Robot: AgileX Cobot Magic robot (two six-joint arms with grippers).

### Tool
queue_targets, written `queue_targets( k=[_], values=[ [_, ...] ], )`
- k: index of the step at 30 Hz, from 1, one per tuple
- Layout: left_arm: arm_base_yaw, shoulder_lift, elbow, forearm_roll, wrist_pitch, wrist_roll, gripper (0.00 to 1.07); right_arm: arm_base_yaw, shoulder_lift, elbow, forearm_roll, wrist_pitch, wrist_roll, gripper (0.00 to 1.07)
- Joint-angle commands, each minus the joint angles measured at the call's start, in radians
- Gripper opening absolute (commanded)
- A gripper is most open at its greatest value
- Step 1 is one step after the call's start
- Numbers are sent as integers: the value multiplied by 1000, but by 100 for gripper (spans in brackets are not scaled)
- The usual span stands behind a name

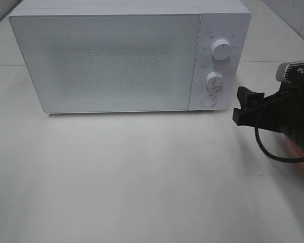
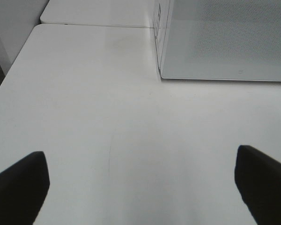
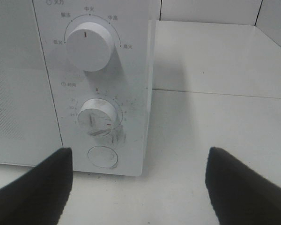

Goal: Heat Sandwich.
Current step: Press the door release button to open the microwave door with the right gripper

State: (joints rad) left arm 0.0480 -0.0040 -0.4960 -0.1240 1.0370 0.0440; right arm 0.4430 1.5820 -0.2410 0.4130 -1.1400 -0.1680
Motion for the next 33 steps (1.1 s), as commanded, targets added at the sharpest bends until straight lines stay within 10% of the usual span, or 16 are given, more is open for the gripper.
queue_targets(
  k=[1, 23, 33],
  values=[
    [-4, -29, 2, -1, -3, -8, 101, 83, 61, 0, 110, -92, -17, 76],
    [-4, -29, 2, -1, -3, -8, 101, 258, 178, -5, 279, -179, 22, 76],
    [-4, -29, 2, -1, -3, -8, 101, 258, 178, -5, 280, -179, 462, 76]
  ],
)
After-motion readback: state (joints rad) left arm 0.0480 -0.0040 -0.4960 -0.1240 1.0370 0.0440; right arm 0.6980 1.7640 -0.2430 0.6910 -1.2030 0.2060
